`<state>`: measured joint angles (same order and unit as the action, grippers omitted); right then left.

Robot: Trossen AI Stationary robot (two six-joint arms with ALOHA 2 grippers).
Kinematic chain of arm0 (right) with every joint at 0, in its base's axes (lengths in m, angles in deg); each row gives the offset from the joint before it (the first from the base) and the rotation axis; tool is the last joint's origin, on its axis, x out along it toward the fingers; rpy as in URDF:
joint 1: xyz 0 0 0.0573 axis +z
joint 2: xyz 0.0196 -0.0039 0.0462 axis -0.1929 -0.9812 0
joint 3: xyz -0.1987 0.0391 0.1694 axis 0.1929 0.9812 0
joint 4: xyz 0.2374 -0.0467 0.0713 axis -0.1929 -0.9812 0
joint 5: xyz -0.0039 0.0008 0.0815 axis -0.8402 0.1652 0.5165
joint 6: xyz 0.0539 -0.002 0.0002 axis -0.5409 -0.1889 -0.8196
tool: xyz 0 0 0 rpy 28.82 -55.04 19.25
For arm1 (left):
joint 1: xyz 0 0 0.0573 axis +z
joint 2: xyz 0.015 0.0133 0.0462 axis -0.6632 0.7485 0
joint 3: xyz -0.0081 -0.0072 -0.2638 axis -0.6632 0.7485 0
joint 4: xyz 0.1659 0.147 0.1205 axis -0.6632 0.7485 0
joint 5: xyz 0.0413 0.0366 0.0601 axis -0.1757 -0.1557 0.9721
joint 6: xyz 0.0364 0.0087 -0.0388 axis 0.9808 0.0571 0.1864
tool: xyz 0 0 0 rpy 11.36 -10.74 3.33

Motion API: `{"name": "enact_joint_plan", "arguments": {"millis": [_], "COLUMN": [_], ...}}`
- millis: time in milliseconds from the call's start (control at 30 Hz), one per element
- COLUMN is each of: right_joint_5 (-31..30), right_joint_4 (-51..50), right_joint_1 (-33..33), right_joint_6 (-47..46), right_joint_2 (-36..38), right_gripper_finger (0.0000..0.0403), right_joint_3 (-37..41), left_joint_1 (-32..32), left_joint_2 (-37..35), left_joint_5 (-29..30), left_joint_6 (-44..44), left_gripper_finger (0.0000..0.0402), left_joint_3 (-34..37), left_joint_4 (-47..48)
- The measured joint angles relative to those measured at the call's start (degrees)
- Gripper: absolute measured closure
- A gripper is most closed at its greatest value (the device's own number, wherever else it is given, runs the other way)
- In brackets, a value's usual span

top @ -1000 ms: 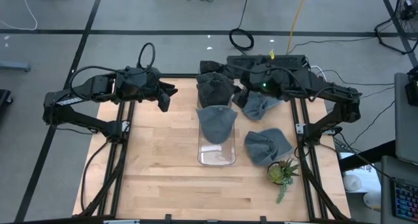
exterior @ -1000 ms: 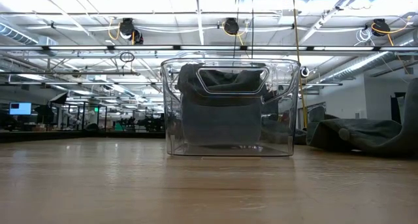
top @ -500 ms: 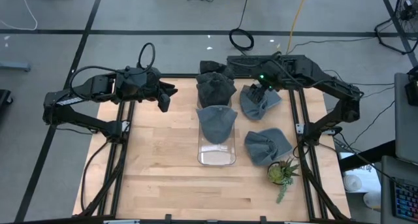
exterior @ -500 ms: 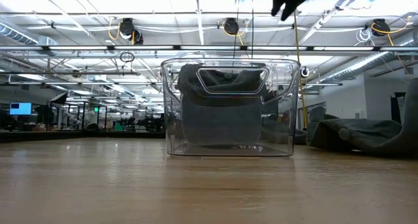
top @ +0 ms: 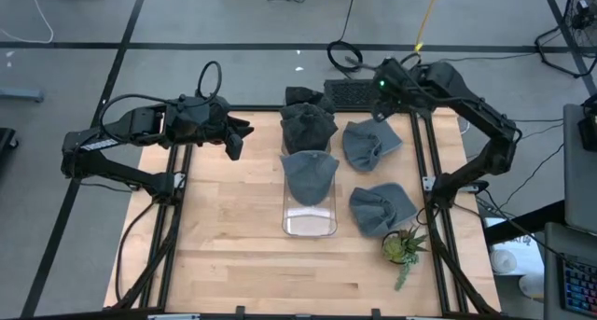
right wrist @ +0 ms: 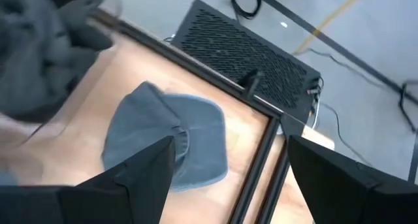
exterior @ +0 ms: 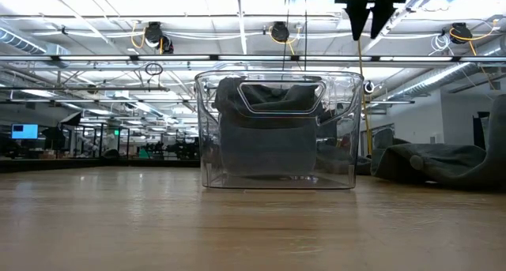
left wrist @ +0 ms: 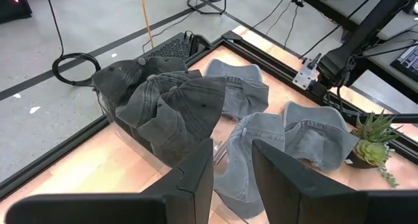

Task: Pick & Place hat
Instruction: Put the top blue cap into the bottom transparent bin

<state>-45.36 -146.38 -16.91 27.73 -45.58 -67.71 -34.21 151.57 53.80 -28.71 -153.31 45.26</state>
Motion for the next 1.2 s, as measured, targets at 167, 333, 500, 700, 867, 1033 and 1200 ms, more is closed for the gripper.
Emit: {"name": "enact_joint_plan", "arguments": {"millis": [167,333,500,700,867,1033,1200], "right_joint_5": [0.03,0.05,1.93,5.69,6.35,8.16,13.42], "right_joint_4": [0.04,0.1,0.11,0.28,0.07,2.24,13.0], "right_joint_1": [-4.58,-8.71,-12.54,-16.23,-16.92,-16.89,-16.89], "right_joint_6": [-2.46,-4.87,-8.47,-19.4,-32.17,-39.92,-43.66], "right_joint_2": [0.0,0.0,0.0,2.45,8.32,13.65,17.51], "right_gripper_finger": [0.0117,0.0117,0.0117,0.0117,0.0117,0.0117,0.0117], "right_joint_3": [0.0,0.01,0.02,3.76,14.02,24.45,35.81], "left_joint_1": [0.0,0.0,0.0,0.0,0.0,0.07,0.07], "left_joint_2": [0.02,0.02,0.02,0.02,0.02,0.02,0.02], "left_joint_5": [0.02,0.0,0.01,0.04,0.08,0.13,0.13], "left_joint_6": [0.2,1.36,1.42,0.89,0.76,1.62,1.93], "left_gripper_finger": [0.0289,0.0289,0.0289,0.0289,0.0289,0.0289,0.0289], "left_joint_3": [0.0,0.0,0.0,0.0,0.0,0.0,0.0], "left_joint_4": [0.01,0.01,0.0,-0.01,-0.03,-0.04,-0.06]}}
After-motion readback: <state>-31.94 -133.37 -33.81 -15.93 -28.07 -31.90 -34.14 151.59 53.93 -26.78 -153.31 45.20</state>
